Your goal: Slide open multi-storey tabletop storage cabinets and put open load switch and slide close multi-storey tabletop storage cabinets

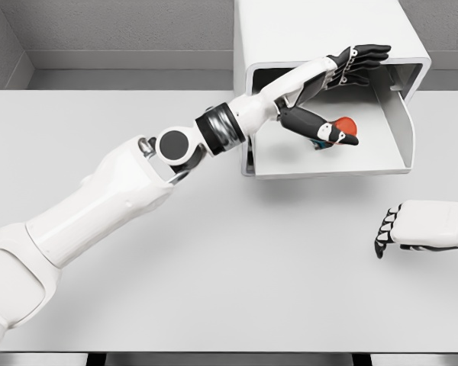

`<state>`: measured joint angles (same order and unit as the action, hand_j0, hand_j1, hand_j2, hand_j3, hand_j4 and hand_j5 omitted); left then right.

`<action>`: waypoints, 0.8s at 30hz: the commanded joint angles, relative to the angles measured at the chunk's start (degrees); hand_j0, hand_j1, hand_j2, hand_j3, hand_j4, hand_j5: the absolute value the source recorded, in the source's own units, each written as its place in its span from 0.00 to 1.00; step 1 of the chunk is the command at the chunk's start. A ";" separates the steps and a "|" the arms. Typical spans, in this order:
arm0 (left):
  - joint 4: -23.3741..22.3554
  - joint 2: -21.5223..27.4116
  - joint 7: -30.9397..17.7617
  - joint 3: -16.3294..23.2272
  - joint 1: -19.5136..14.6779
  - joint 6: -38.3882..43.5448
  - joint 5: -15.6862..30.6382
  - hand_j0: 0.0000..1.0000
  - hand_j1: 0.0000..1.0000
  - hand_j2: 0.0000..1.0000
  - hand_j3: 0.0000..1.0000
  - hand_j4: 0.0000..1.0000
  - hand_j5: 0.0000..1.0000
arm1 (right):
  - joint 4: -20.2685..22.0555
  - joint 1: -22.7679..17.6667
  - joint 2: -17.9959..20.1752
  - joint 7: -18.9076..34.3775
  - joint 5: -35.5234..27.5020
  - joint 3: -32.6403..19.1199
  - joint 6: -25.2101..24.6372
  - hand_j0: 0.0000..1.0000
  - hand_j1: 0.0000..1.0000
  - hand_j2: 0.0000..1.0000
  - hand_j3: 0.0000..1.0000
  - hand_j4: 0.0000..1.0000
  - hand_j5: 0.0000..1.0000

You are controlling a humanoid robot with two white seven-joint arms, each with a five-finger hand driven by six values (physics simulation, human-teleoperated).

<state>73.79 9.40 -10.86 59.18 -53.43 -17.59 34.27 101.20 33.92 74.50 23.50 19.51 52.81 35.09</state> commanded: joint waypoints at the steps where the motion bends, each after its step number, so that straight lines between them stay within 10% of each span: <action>1: -0.41 -2.28 5.94 -0.73 -0.01 -0.25 -1.84 1.00 1.00 1.00 1.00 1.00 1.00 | 0.05 0.00 -0.84 -0.12 -0.43 -0.08 -0.09 0.56 0.56 0.56 0.56 0.56 0.56; 6: 4.34 -1.05 5.76 -0.47 0.87 -5.16 -2.10 0.96 0.96 0.96 0.96 0.96 0.96 | 0.05 0.09 -1.11 -0.56 -1.84 -1.31 -0.09 0.56 0.56 0.56 0.56 0.56 0.56; 9: 4.25 -0.87 5.76 -0.38 0.96 -10.71 -2.01 0.71 0.71 0.71 0.71 0.71 0.71 | 0.05 0.18 -1.20 -0.73 -2.89 -1.31 -0.09 0.56 0.56 0.56 0.56 0.56 0.56; 24: 7.59 7.21 5.50 3.67 3.16 -17.41 -9.13 0.65 0.65 0.65 0.65 0.65 0.65 | -0.04 1.85 -6.03 -0.12 -5.00 -5.09 -0.09 0.56 0.56 0.56 0.56 0.56 0.56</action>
<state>80.44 14.94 -5.38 62.61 -50.10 -34.62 26.78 101.18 35.77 69.06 23.16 14.69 48.46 35.10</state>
